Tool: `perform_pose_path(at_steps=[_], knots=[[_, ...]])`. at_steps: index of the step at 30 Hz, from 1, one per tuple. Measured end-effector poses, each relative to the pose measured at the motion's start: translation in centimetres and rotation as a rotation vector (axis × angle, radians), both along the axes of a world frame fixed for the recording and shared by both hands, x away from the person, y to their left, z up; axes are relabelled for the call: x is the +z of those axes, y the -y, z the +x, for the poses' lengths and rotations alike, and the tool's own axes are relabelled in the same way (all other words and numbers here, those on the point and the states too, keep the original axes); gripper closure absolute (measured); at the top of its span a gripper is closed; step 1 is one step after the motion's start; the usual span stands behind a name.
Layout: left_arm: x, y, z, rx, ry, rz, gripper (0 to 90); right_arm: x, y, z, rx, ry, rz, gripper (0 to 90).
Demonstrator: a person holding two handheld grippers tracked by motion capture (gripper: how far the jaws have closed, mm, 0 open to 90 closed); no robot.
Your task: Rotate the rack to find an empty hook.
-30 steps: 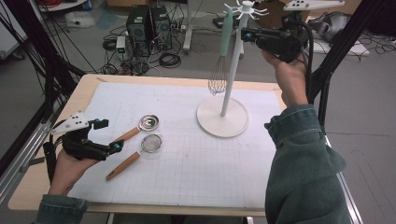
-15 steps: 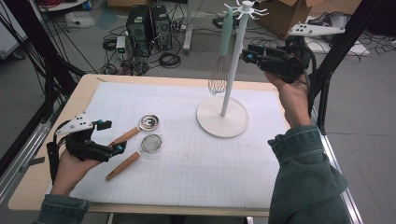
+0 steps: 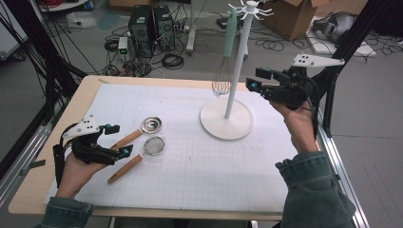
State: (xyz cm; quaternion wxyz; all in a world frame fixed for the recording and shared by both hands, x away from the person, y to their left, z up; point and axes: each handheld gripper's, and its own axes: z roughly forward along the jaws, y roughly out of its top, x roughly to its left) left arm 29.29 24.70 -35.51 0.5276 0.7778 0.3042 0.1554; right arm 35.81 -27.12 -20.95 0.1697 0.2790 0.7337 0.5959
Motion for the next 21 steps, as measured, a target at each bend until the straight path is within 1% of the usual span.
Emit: perform_pose_path(at_steps=[3, 6, 10, 13, 15, 18, 21], knots=[[-0.2, 0.1, 0.1, -0.01, -0.013, -0.004, 12.7, -0.9, 0.1, -0.5, -0.003, -0.003, -0.001, 33.2], [-0.4, 0.4, 0.2, -0.018, -0.017, 0.008, 17.3, -1.7, 0.3, -1.0, -0.006, -0.022, -0.005, 30.3], [-0.8, 0.5, 0.2, -0.028, -0.022, 0.021, 18.4, -2.7, 0.4, -1.7, 0.0, -0.024, -0.003, 29.1], [-1.0, 0.5, 0.2, -0.032, -0.021, 0.029, 21.6, -3.4, 0.3, -2.0, 0.009, -0.023, -0.01, 28.5], [-1.2, 0.5, 0.2, -0.035, -0.028, 0.032, 22.3, -3.8, 0.2, -2.2, 0.018, -0.029, -0.008, 28.3], [-1.5, 0.4, 0.3, -0.035, -0.032, 0.047, 24.4, -4.5, 0.1, -2.5, 0.022, -0.026, -0.027, 27.5], [-1.7, 0.3, 0.4, -0.039, -0.035, 0.056, 26.9, -5.1, 0.1, -2.8, 0.023, -0.036, -0.025, 27.1]])
